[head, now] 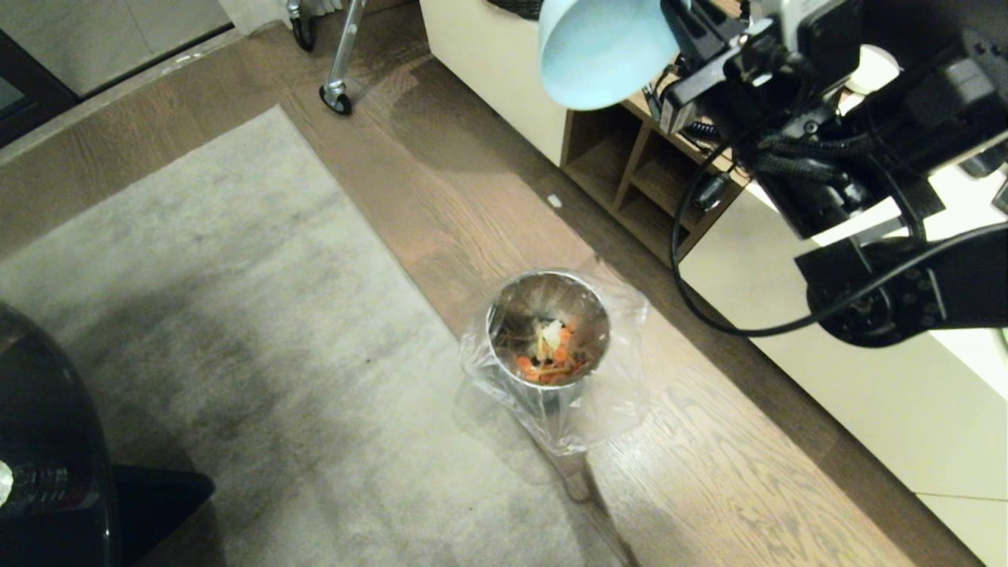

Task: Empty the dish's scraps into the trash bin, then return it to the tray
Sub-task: Put the bowl back to the table

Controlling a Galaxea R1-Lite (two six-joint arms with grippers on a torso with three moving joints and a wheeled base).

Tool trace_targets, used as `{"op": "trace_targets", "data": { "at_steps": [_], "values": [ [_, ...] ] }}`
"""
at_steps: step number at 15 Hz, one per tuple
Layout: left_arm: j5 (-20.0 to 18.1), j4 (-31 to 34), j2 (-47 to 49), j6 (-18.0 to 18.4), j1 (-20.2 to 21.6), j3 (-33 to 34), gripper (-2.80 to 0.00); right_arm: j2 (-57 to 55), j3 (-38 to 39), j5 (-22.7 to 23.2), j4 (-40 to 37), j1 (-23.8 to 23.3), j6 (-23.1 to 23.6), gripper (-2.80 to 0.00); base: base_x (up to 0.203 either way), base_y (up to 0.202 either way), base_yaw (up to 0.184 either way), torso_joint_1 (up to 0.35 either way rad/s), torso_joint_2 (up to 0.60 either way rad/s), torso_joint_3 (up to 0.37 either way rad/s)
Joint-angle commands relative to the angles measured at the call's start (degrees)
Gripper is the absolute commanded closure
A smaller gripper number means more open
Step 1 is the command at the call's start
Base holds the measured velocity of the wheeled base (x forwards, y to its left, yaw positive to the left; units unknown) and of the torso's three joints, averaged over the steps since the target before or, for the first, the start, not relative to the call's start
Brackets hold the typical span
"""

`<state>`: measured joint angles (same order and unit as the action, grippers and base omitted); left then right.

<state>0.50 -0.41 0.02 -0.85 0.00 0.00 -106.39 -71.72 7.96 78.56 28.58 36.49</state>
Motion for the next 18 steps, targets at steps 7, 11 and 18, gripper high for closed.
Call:
{"op": "trace_targets", "data": {
  "at_steps": [7, 11, 18],
  "values": [
    [0.03, -0.02, -0.02, -0.03, 0.0, 0.0, 0.0, 8.04, 41.93, -23.91, -6.88, -7.63, -22.81, 0.0, 0.0, 0.0, 0.0, 0.0, 0.0, 0.0],
    [0.03, -0.02, -0.02, -0.03, 0.0, 0.0, 0.0, 9.76, 51.39, -29.9, -6.94, -10.36, -28.71, 0.0, 0.0, 0.0, 0.0, 0.0, 0.0, 0.0],
    [0.03, -0.02, -0.02, -0.03, 0.0, 0.0, 0.0, 12.4, 60.66, -29.74, -6.32, -10.26, -37.22, 0.0, 0.0, 0.0, 0.0, 0.0, 0.0, 0.0]
  ]
}}
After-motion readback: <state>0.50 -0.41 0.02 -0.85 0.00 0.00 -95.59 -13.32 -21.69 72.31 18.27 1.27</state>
